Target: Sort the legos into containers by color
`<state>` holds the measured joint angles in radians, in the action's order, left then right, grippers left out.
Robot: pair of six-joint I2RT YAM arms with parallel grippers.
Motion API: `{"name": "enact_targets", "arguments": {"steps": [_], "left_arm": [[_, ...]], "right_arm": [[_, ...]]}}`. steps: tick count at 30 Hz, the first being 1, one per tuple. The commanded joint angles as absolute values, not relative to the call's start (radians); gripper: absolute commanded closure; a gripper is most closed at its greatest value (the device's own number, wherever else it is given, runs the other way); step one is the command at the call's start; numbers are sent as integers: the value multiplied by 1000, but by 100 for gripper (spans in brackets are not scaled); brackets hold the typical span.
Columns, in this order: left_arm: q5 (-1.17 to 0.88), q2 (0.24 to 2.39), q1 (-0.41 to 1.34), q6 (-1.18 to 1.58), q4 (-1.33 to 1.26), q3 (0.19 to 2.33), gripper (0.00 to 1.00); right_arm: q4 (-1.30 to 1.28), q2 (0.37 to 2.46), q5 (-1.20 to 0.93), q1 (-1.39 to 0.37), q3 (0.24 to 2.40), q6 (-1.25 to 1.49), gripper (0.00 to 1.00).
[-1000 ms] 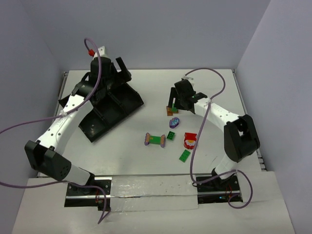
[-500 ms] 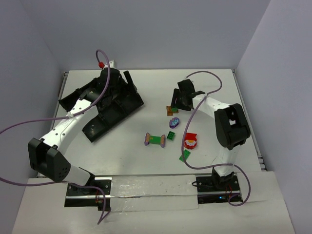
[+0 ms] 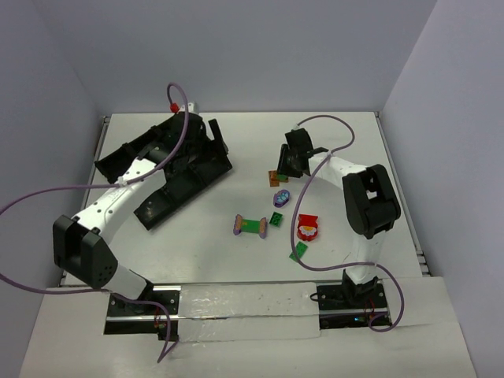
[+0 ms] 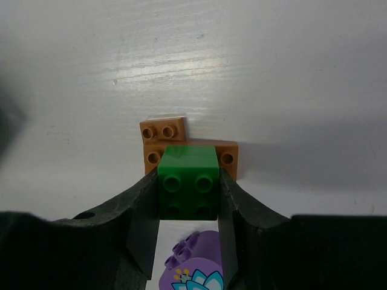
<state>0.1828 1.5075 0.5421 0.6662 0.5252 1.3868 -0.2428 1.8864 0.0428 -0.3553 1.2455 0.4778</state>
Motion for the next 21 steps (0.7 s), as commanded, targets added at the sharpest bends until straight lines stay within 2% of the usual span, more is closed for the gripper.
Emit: {"name": "enact_targets", "arguments": {"steps": [1,11,21], "left_arm": [[201,1599,589,649,560,1467,1],[208,1879,714,631,613,1708,4],[225,2251,791,621,713,2088,8]], "right_arm": [[-206,1793,86,-348,1244,471,100],[-248,1535,196,-294,1084,507,100],[-297,1286,274,-200,940,518,100]]}}
